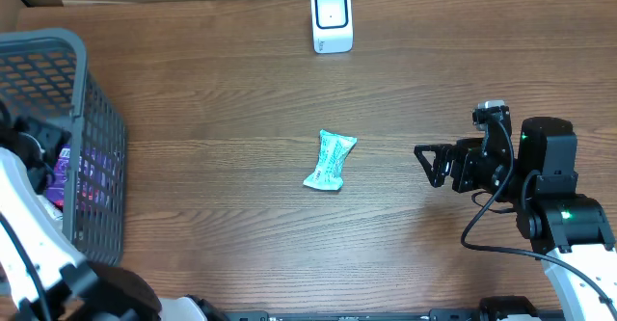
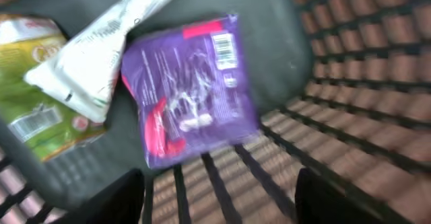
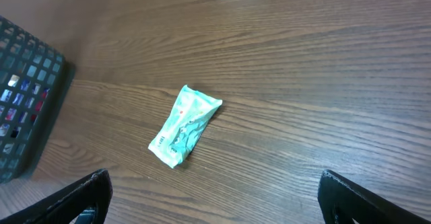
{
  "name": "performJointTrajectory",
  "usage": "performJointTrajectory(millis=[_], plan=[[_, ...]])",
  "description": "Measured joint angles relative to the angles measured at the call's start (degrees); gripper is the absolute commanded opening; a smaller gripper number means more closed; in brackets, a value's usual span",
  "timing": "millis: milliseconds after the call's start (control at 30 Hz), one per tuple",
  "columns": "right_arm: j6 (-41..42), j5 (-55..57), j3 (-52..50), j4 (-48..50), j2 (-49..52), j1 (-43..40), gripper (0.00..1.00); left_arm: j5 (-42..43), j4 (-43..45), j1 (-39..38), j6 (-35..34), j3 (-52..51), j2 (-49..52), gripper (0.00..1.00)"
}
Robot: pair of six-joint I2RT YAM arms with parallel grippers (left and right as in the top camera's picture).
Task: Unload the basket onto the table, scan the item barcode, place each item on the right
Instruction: 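Return the left gripper into the basket and grasp the purple pad pack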
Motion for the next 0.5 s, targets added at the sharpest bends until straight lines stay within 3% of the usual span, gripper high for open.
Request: performJointTrajectory(millis=[267, 400, 500], plan=[[0.0, 0.0, 0.0, 0.0, 0.0, 0.0, 0.98, 3.7, 12.2, 2.8, 0.8, -14.7, 0.8, 0.78], [0.0, 0.0, 0.0, 0.0, 0.0, 0.0, 0.98, 3.7, 16.5, 2.8, 2.0, -18.8, 1.4, 0.87], [0.0, 0.0, 0.0, -0.2, 0.0, 0.0, 0.98, 3.7, 18.8, 3.1, 2.4, -20.4, 2.8, 0.88]])
